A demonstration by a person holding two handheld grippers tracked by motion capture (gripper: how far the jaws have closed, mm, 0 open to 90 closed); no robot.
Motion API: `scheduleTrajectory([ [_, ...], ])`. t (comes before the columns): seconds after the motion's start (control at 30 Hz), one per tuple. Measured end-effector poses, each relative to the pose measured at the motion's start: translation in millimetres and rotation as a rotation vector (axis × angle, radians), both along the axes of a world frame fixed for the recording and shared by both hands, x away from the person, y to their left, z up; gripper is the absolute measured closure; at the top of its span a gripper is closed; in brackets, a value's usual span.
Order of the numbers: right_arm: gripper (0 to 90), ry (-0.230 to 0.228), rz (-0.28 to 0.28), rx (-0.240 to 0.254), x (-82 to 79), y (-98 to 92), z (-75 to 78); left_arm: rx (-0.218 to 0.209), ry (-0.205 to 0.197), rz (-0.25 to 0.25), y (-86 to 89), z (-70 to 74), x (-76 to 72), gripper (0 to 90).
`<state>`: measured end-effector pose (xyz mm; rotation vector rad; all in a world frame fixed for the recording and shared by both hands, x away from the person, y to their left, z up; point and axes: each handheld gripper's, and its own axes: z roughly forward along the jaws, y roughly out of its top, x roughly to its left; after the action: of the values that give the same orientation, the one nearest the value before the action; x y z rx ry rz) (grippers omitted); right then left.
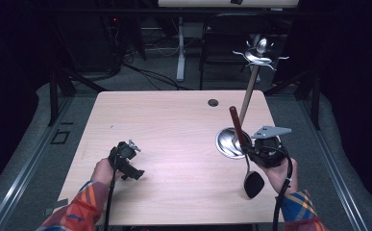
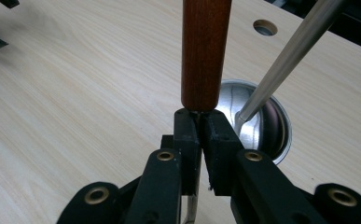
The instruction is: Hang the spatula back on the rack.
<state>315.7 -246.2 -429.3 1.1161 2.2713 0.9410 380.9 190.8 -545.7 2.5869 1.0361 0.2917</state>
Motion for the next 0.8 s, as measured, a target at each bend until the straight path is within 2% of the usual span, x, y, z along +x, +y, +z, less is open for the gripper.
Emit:
scheduleTrajectory([
  [0.17,84.4,-0.009,-0.005,0.014,-3.2,-3.9,1.4,0.000,-0.003,-0.001,-1.4,-0.3,0.4,5.9],
  [0.3,84.4,-0.018,-0.027,0.084,-5.4,-11.5,1.4,-0.001,0.002,-0.002,-2.0,-0.5,1.0,5.9],
  [0.37,84.4,-0.019,-0.032,0.086,-6.1,-12.8,2.1,0.004,0.004,-0.005,-2.6,-0.3,1.2,5.9],
  [0.43,84.4,-0.034,-0.039,0.111,-7.9,-15.7,4.2,0.003,0.007,-0.007,-3.1,-0.8,1.3,5.9],
  [0.53,84.4,-0.047,-0.041,0.120,-8.4,-17.4,5.6,0.003,0.008,-0.007,-2.8,-0.8,1.4,5.9],
  [0.57,84.3,-0.062,-0.050,0.141,-9.4,-18.5,7.1,0.003,0.007,-0.006,-2.7,-0.8,1.4,5.9],
  [0.8,84.4,-0.089,-0.064,0.170,-11.8,-22.3,10.8,0.004,0.008,-0.009,-3.4,-1.2,1.5,5.9],
])
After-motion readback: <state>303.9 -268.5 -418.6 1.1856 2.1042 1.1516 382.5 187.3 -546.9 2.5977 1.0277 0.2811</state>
